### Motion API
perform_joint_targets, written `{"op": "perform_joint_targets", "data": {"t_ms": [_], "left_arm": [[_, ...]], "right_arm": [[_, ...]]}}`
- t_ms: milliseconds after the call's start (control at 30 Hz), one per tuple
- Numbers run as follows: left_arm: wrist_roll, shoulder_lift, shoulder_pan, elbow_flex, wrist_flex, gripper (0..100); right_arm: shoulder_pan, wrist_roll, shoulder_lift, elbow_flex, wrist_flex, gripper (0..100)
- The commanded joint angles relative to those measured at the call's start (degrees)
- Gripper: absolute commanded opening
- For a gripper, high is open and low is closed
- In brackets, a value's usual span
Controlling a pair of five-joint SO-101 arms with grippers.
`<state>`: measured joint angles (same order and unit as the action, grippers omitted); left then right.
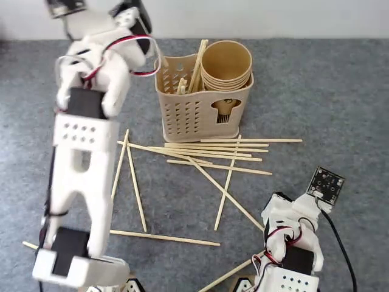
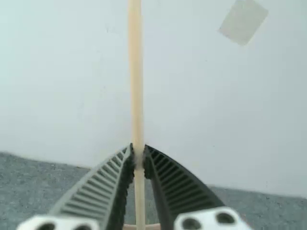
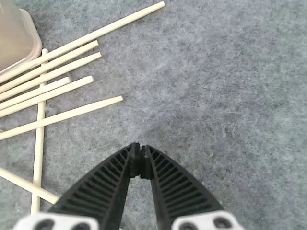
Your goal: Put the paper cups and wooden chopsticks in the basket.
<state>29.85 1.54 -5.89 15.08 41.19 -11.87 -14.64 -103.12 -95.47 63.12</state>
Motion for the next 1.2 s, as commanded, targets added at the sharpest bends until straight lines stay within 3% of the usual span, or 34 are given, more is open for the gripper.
{"op": "perform_joint_targets", "data": {"t_ms": [0,100,267,633,767,900,1167], "left_arm": [[-3.43,-4.22,-0.44,1.01,-2.37,4],[-4.75,-6.24,-0.35,0.75,-1.41,11],[-5.01,-4.13,-0.7,2.15,7.47,19],[-5.27,5.89,1.67,2.24,32.97,19],[-9.76,5.8,4.22,-0.04,39.38,19],[-10.81,5.8,7.65,-8.22,38.77,19],[-17.32,5.8,10.11,-31.43,23.47,19]], "right_arm": [[-0.4,-0.35,-0.84,-0.88,0.13,0.9],[-0.4,-0.35,-0.84,-0.88,0.04,0.9],[-0.4,-0.35,-0.84,-0.88,0.04,0.9],[-0.4,-0.26,-0.84,-0.88,0.13,0.9],[-0.4,-0.26,-0.84,-0.88,0.31,0.9],[-0.4,-0.26,-0.84,-0.88,0.4,0.9],[-0.4,-0.26,-0.84,-0.88,0.48,0.9]]}}
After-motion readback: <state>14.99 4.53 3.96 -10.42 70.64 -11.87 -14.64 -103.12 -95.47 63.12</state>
